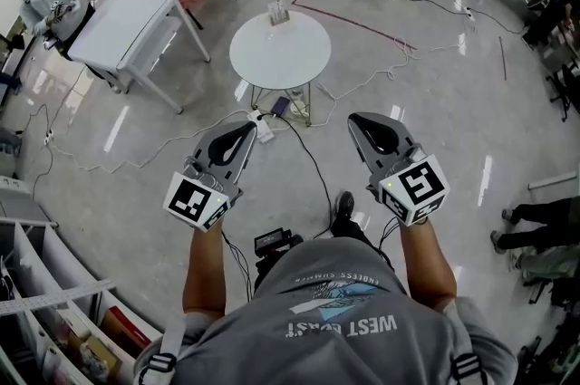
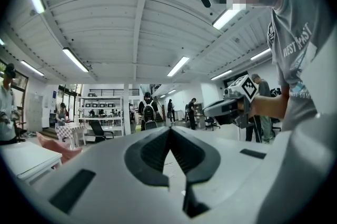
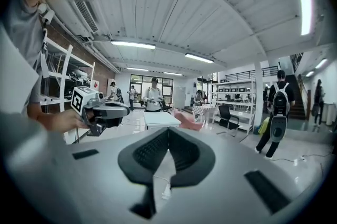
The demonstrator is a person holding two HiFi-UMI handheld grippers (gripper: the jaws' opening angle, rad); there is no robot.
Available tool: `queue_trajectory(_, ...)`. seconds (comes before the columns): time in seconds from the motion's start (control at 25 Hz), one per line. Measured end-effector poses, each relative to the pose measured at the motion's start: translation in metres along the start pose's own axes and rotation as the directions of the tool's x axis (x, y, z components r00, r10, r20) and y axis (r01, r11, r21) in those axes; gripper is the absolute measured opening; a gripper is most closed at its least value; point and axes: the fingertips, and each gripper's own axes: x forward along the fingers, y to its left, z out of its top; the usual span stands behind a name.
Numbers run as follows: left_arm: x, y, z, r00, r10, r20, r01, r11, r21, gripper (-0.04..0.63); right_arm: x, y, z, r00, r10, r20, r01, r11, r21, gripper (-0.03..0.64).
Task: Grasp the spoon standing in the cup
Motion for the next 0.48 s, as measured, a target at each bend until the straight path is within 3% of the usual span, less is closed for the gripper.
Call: queue_trajectory(0.48, 0.068, 0.019, 0.000, 0.990, 0.133, -0.055, -0.134, 0.991, -0.020, 0.005, 0.043, -0.077, -0.007, 0.987, 0.160, -0.010, -0.160, 0.987, 0.010, 0.003)
